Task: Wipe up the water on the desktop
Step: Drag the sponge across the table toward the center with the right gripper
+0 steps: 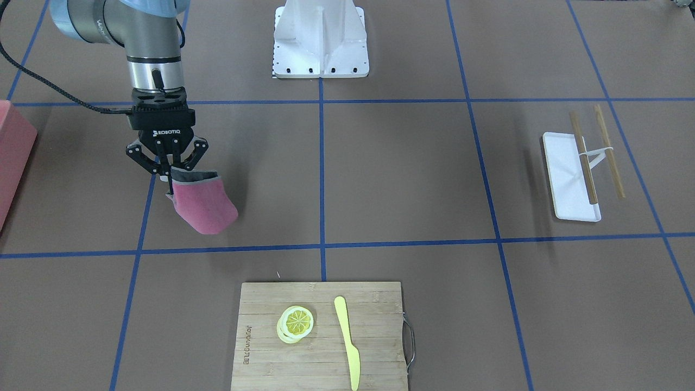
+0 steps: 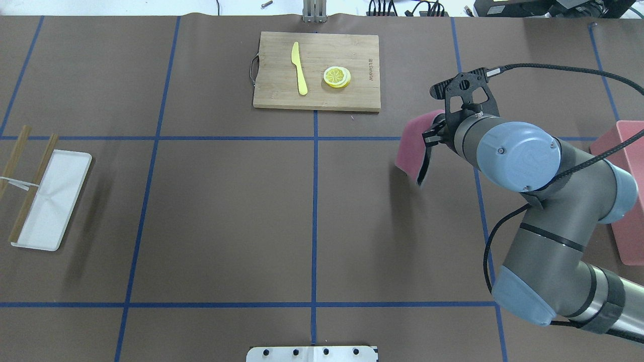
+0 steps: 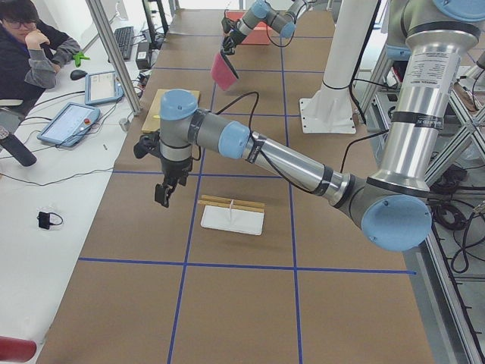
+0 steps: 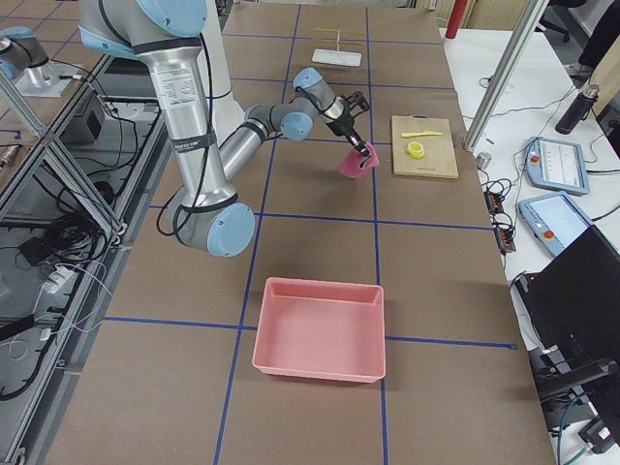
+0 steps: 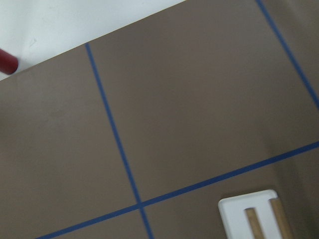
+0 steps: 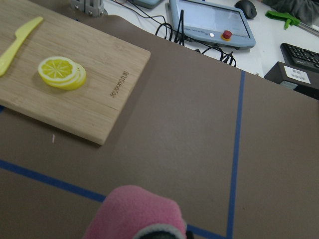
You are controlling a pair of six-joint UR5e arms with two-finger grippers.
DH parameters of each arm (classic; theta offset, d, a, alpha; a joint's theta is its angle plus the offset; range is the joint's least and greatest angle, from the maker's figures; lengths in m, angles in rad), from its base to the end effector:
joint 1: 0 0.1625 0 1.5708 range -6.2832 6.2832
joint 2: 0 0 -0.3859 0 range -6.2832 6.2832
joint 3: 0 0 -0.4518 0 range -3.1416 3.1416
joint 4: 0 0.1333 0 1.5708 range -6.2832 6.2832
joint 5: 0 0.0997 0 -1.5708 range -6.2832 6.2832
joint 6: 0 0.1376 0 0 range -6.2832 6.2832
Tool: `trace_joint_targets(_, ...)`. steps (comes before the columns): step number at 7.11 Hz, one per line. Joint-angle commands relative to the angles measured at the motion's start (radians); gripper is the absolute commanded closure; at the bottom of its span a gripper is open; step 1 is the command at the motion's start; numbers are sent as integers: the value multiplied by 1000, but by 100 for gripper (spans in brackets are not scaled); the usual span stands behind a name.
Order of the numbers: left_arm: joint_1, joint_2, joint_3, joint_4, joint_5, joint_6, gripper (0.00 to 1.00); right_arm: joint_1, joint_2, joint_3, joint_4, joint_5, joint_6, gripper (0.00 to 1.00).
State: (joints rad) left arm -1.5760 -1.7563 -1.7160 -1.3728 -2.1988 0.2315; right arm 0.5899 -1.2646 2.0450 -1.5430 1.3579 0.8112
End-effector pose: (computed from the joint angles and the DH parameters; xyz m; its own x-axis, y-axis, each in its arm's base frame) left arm -0.0556 -0.6118 0.4922 0.7892 0.2990 -0.5365 -0.1807 0.9479 0.2624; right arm -0.4112 -0.4706 0.2334 0.8781 -0.2222 0.4238 -0.0910 0.7920 0.6037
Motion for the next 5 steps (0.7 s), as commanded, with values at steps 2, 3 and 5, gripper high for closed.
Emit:
trace_joint_targets(2,-96,72,116,23,-65,34,0,-10,-65,74,-220,130,135,100)
trace_joint_targets(3,-96,98,113,14,-134,34,0,-28,-70,57,-220,130,178,100)
trace_joint_targets(5,-95,100,115,0,-136,32,0,-143,-43,18,-213,118,337,100)
